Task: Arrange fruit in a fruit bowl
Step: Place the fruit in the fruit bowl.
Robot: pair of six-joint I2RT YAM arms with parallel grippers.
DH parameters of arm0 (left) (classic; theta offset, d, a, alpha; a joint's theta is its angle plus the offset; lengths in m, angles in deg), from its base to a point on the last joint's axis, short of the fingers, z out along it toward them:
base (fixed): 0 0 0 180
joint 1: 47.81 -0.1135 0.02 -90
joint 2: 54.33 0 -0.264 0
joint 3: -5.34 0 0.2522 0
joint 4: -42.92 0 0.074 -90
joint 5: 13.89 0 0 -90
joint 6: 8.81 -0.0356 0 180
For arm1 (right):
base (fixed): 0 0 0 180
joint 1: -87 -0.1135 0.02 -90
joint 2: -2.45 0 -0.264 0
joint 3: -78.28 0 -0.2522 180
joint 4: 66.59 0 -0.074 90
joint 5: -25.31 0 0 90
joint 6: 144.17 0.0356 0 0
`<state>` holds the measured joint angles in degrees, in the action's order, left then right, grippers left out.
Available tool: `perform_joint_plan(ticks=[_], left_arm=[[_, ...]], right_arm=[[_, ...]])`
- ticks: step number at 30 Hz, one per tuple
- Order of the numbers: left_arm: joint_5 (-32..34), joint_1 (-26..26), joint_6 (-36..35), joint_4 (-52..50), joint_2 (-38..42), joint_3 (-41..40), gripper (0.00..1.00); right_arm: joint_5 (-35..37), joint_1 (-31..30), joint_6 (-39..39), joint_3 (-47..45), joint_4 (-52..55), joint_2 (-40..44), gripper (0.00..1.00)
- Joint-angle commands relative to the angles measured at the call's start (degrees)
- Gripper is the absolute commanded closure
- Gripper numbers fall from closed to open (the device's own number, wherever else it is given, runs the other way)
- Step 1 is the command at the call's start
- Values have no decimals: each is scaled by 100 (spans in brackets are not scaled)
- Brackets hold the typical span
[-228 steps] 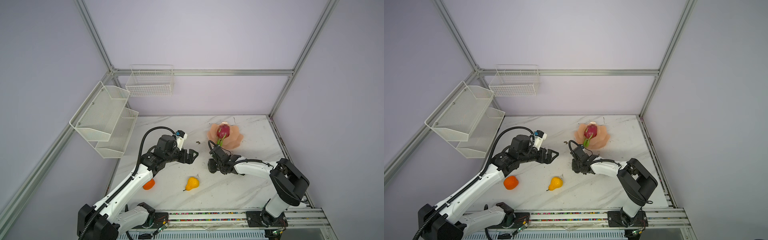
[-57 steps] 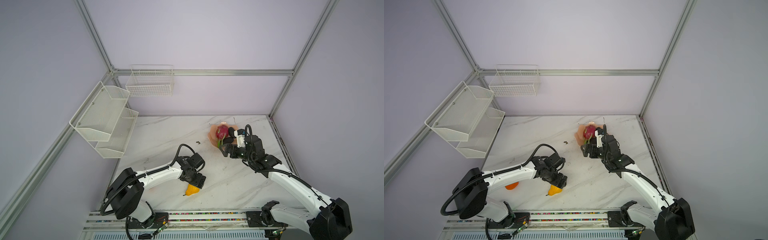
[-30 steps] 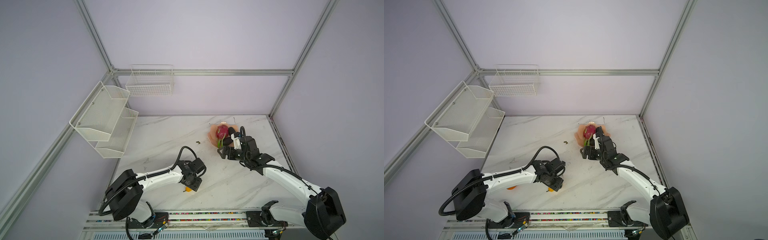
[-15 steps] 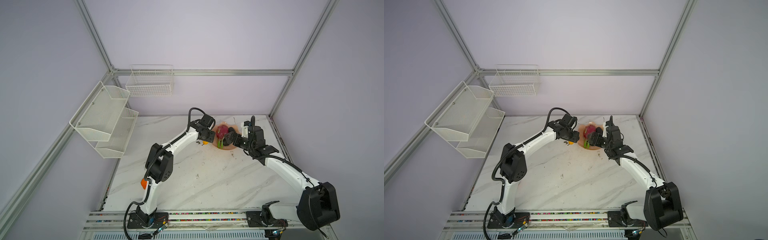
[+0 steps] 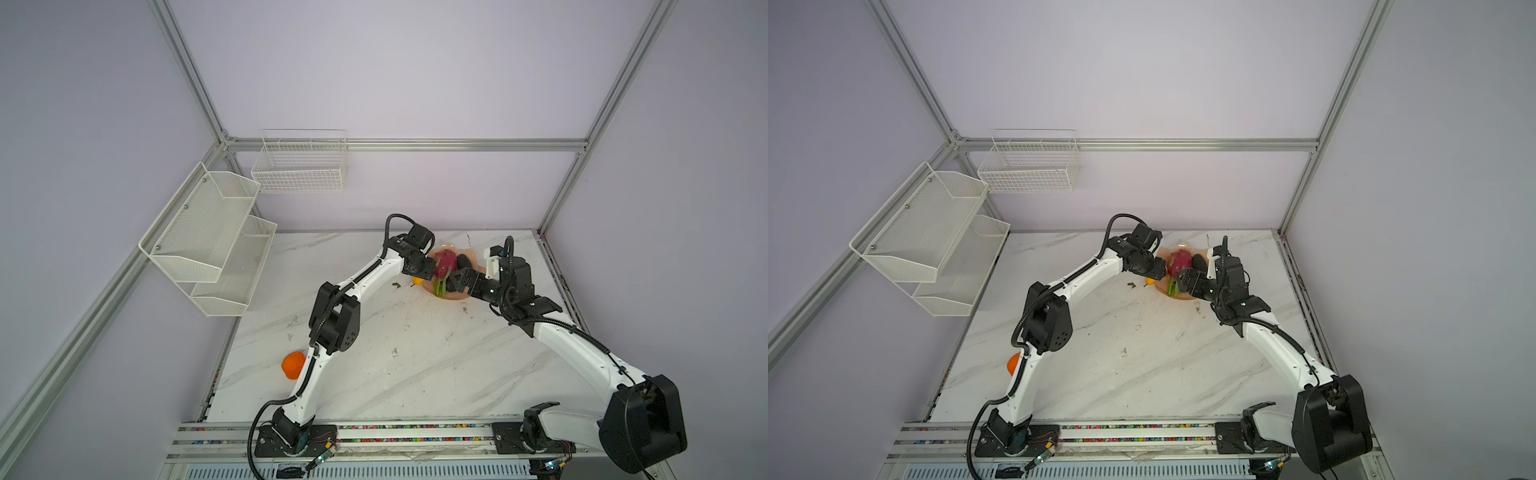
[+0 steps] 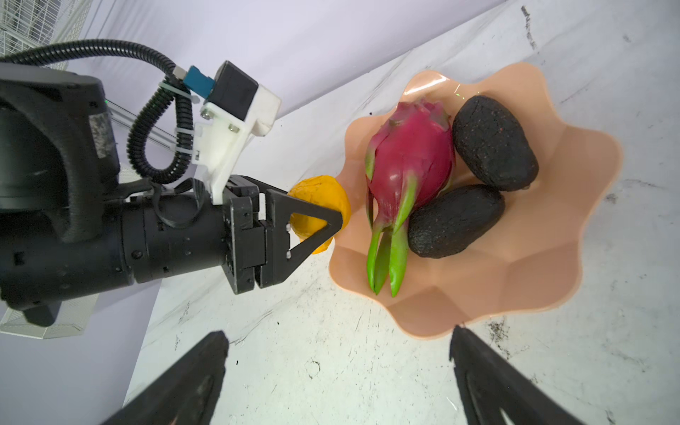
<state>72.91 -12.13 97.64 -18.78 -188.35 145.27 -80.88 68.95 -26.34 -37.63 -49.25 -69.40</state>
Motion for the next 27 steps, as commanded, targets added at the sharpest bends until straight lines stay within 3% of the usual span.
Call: perform_joint_plan(ticks=[1,6,11,19,23,25,27], left_arm=[[-232,28,-122,239,91,479,42],[-259,53,-108,416,-30,488,39],[-231,79,-164,478,-64,518,26],[-253,88,-255,587,64,514,18],[-185,88,-387,626,562,410,17],[102,79,-658,621,1100,62,15],[837,32,-623,586,1870,-652,10]], right_arm=[[-63,-7,-33,-32,-87,0,3],[27,-10,-10,-40,-4,69,3],[45,-8,3,-32,5,92,3],[19,-14,-15,39,-9,14,3],[95,-16,-175,93,23,-19,3],[52,-81,-407,154,4,-3,3],[170,-180,-584,177,-61,78,3]])
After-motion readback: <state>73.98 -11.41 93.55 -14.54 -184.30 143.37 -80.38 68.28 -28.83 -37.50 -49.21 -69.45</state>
